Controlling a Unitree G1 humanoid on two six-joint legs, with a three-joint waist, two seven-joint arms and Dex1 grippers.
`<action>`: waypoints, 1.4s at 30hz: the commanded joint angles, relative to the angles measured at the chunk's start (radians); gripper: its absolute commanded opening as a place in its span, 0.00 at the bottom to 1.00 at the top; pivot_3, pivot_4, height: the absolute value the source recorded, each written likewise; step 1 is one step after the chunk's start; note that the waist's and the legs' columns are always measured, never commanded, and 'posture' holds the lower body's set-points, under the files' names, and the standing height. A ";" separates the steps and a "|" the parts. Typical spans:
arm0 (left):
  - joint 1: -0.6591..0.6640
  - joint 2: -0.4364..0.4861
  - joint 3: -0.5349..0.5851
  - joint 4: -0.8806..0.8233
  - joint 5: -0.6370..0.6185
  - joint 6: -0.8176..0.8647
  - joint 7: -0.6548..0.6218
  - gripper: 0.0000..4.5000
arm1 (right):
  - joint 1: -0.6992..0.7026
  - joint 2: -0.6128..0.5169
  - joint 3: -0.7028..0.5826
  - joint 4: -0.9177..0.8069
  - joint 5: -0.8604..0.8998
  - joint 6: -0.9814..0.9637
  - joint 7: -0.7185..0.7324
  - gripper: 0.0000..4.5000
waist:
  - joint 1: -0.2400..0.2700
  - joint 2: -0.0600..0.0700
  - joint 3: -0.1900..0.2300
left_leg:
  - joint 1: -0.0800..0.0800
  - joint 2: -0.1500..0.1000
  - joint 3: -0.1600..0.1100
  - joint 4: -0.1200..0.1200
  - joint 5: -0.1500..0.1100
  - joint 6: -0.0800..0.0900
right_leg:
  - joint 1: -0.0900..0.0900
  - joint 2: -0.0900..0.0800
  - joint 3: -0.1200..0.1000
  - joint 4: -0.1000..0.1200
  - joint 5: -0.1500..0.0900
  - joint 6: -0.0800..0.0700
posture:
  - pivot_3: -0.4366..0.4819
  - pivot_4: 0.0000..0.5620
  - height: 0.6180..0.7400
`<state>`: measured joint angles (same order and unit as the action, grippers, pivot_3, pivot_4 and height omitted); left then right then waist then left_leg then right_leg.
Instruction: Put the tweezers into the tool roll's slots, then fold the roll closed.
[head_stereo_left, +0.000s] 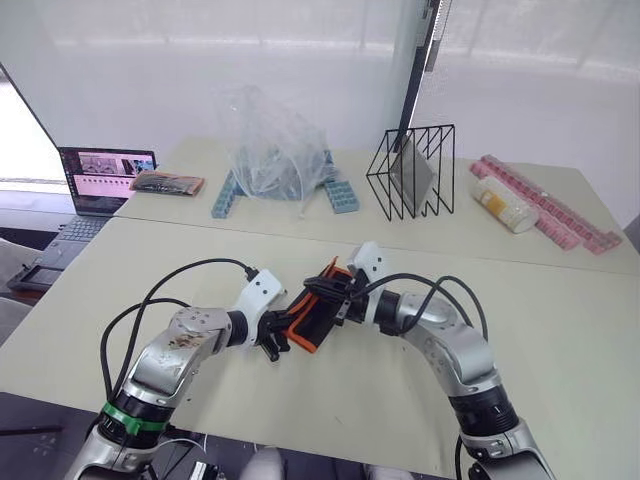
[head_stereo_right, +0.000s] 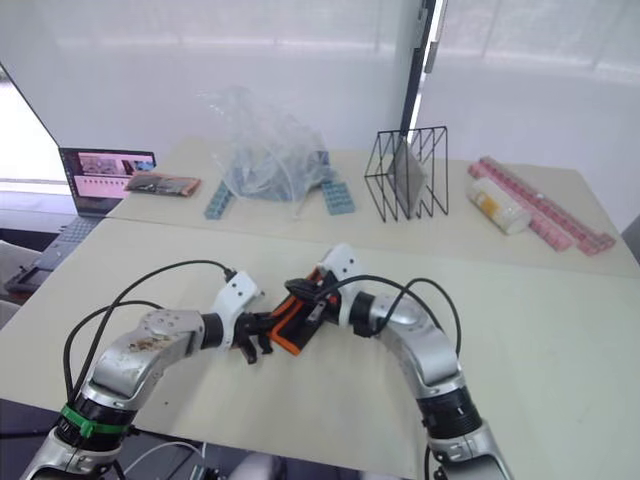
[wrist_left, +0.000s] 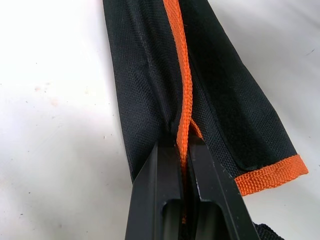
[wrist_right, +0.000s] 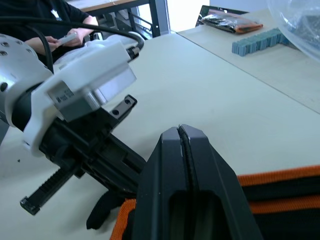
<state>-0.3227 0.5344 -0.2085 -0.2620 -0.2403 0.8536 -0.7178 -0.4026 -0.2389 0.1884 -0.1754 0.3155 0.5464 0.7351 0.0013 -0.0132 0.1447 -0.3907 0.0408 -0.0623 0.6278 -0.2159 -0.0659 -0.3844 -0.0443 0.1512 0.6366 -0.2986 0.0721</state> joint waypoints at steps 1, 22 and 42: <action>0.036 -0.008 -0.116 0.077 0.018 0.061 -0.012 0.01 | 0.053 -0.047 -0.006 -0.029 -0.005 -0.050 0.024 0.00 | 0.001 0.000 0.000 | 0.000 0.000 0.000 0.000 0.000 0.000 | 0.000 0.000 0.000 -0.001 0.000 0.000 | 0.48 0.27 0.84; -0.069 0.082 -0.117 -0.048 -0.038 0.140 -0.095 0.01 | 0.077 -0.066 0.138 0.218 -0.241 -0.092 -0.088 0.00 | -0.020 -0.004 0.000 | -0.002 -0.001 -0.002 -0.001 0.001 0.001 | 0.001 0.001 0.000 -0.005 0.002 0.003 | 0.48 0.27 0.84; -0.203 0.199 -0.019 -0.023 -0.151 0.284 -0.192 0.01 | 0.103 -0.071 0.156 0.181 -0.231 -0.072 -0.102 0.00 | -0.048 -0.011 0.003 | -0.011 0.000 -0.006 -0.002 0.001 0.002 | -0.002 0.002 -0.002 -0.004 0.002 0.004 | 0.48 0.27 0.84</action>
<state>-0.5265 0.7130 -0.2362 -0.2645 -0.3636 1.1318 -0.8769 -0.3350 -0.2866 0.3409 -0.0649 0.1201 0.4181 0.6478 -0.0465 -0.0237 0.1481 -0.4024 0.0411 -0.0684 0.6262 -0.2151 -0.0643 -0.3869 -0.0420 0.1491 0.6329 -0.2963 0.0756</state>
